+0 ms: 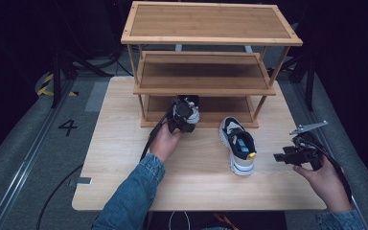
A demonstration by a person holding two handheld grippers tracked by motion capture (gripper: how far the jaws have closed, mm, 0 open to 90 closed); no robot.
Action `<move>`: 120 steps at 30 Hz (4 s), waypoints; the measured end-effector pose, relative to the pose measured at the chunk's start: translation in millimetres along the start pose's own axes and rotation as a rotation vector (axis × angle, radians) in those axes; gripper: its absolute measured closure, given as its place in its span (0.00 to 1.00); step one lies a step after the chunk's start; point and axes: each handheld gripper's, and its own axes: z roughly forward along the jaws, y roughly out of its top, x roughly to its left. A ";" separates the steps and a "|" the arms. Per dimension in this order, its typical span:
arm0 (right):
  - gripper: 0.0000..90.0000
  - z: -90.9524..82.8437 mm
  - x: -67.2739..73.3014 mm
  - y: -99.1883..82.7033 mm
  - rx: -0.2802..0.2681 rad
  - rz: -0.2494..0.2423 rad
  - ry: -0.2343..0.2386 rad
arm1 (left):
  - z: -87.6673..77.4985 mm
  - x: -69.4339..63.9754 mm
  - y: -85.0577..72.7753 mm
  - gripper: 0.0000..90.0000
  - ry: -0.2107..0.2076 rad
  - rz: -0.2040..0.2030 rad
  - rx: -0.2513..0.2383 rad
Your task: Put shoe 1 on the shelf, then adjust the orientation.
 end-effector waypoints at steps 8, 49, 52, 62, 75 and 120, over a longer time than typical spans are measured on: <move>0.52 -3.1 5.0 8.9 -0.016 -0.026 0.008 | -32.0 -12.2 -7.5 0.61 -0.027 0.026 0.027; 0.89 1.6 83.3 55.0 0.068 -0.381 0.060 | -74.4 6.6 -66.1 0.43 -0.056 -0.097 0.200; 0.98 0.4 88.0 55.4 0.056 -0.410 0.050 | -72.4 8.3 -67.9 0.43 -0.057 -0.110 0.200; 0.93 -4.9 95.4 56.7 0.015 -0.432 0.058 | -69.2 7.8 -68.1 0.43 -0.058 -0.103 0.215; 0.57 19.5 89.0 61.2 0.044 -0.414 0.115 | -67.2 8.5 -73.7 0.44 -0.074 -0.114 0.237; 0.83 45.6 106.2 65.3 0.263 -0.443 0.230 | -65.1 13.1 -85.6 0.44 -0.071 -0.142 0.267</move>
